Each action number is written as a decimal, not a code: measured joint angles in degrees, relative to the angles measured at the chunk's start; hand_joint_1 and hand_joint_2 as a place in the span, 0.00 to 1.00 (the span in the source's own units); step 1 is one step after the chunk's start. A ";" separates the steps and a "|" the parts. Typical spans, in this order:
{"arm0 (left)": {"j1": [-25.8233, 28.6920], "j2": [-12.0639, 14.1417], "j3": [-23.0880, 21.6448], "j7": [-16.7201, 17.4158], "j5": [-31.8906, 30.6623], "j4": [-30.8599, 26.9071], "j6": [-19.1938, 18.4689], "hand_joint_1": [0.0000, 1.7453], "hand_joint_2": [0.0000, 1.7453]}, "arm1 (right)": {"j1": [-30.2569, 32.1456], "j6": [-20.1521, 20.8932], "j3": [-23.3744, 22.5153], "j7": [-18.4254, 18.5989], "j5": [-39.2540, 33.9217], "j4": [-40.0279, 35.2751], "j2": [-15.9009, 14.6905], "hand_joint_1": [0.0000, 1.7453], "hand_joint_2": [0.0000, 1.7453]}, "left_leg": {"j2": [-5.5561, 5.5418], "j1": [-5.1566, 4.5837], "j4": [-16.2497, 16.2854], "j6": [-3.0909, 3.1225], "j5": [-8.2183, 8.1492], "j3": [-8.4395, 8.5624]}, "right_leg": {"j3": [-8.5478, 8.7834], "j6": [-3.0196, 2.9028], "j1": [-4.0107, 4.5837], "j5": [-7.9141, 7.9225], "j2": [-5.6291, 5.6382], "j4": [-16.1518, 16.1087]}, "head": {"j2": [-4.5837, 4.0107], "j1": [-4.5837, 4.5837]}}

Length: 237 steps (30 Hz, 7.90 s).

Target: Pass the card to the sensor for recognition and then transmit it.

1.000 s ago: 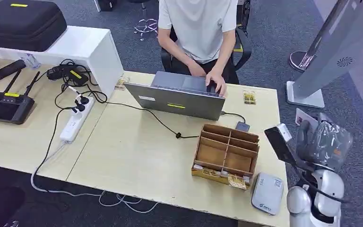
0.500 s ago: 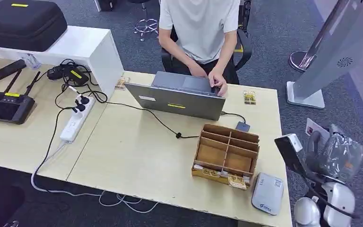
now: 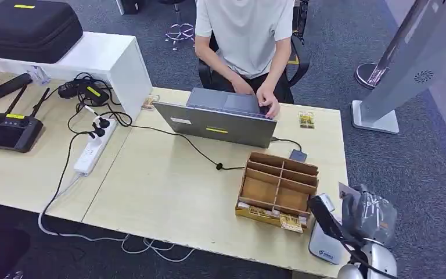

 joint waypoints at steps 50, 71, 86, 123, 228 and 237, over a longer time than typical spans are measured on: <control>-1.42 0.07 -10.05 -2.75 -7.93 -0.02 -5.90 0.00 1.00 | -29.91 3.32 6.34 13.76 2.57 6.08 2.99 1.00 1.00 | -0.74 -0.24 0.01 0.08 0.48 -0.41 | -0.38 0.13 -0.38 0.17 -0.27 0.22 | 0.00 -0.04; -1.65 0.46 -13.31 -3.23 -7.93 -0.02 -6.93 0.00 1.00 | -44.37 2.43 5.90 19.34 9.70 21.15 4.70 0.00 1.00 | -1.39 -0.50 0.02 0.23 0.61 -0.62 | -0.40 0.19 -0.63 0.14 -0.93 0.21 | 0.00 -0.02; -1.50 0.33 -13.35 -2.05 -7.43 -0.02 -5.23 0.00 1.00 | -28.24 2.12 6.95 4.04 0.98 5.82 2.93 0.00 1.00 | -1.38 -0.51 0.01 0.29 0.54 -0.62 | -0.41 0.25 -0.64 0.09 -0.95 0.16 | 0.00 -0.02; -1.27 0.24 -12.28 -1.05 -4.04 0.46 -0.81 0.00 1.00 | 10.57 7.08 25.16 -2.73 -4.09 -27.63 -14.62 0.00 1.00 | -0.69 -0.45 0.01 0.38 0.32 -0.64 | -0.50 0.38 -0.55 0.00 -0.62 0.14 | 0.00 -0.02; -2.29 0.07 -18.19 -5.66 -7.91 0.94 -3.39 0.00 1.00 | 5.37 3.48 21.33 -5.84 -10.97 0.02 -6.71 1.00 1.00 | -0.61 -0.41 0.01 0.38 0.33 -0.67 | -0.50 0.37 -0.53 0.02 -0.54 0.14 | 0.00 -0.02; -2.92 0.20 -23.50 -7.48 -7.91 1.31 -6.21 0.00 1.00 | -6.64 7.41 20.59 -4.70 -14.90 -0.18 -5.42 1.00 1.00 | -0.46 -0.41 0.02 0.34 0.48 -0.69 | -0.55 0.38 -0.53 0.23 -0.43 0.16 | 0.00 0.00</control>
